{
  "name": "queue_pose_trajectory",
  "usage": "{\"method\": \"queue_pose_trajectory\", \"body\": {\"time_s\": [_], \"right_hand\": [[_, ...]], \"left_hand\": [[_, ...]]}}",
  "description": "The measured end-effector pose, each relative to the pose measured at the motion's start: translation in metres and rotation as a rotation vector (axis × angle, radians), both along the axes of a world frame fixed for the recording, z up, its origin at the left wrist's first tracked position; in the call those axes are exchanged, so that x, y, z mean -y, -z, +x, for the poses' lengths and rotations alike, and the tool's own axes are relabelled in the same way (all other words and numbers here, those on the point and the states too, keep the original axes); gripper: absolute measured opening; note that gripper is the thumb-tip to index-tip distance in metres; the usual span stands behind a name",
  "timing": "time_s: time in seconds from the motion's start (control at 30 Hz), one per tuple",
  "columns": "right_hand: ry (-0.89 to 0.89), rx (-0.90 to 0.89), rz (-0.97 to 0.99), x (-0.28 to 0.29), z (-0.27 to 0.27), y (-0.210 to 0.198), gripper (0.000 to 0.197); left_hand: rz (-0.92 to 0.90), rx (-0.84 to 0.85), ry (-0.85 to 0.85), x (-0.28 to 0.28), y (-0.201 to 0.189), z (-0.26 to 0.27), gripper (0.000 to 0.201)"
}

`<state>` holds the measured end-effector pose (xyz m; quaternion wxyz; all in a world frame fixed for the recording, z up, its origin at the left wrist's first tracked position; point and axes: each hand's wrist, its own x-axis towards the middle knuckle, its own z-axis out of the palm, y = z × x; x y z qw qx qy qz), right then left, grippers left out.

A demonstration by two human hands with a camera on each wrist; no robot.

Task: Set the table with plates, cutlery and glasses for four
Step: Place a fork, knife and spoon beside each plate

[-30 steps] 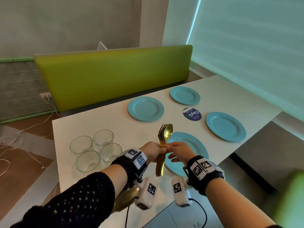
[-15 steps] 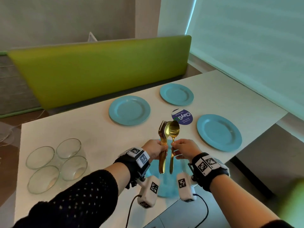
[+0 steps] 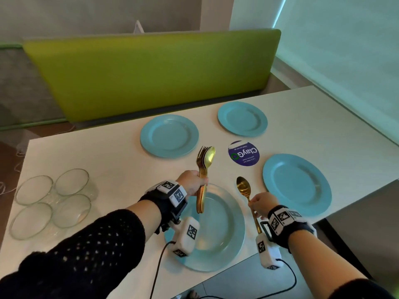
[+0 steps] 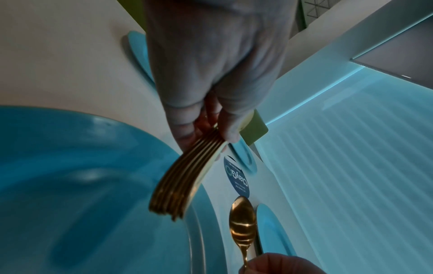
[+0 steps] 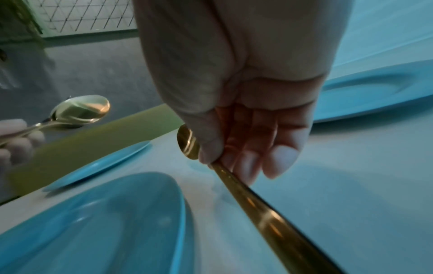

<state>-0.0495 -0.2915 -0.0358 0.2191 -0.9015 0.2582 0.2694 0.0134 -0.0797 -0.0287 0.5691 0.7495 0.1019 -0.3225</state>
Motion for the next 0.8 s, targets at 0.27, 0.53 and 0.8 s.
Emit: {"method": "queue_pose_trajectory", "body": {"time_s": [0.27,0.53,0.8], "right_hand": [[-0.051,0.03,-0.065,-0.007,0.005,0.023,0.024],[-0.06,0.073,-0.115,-0.014,0.001,0.027,0.027],[-0.05,0.103,-0.135,-0.02,-0.001,0.03,0.026]], "left_hand": [[-0.014,-0.007,-0.007,0.007,0.005,0.007,0.014],[-0.015,0.002,0.047,0.006,0.004,0.015,0.01],[0.007,0.008,0.081,0.001,0.007,0.019,0.013]]}}
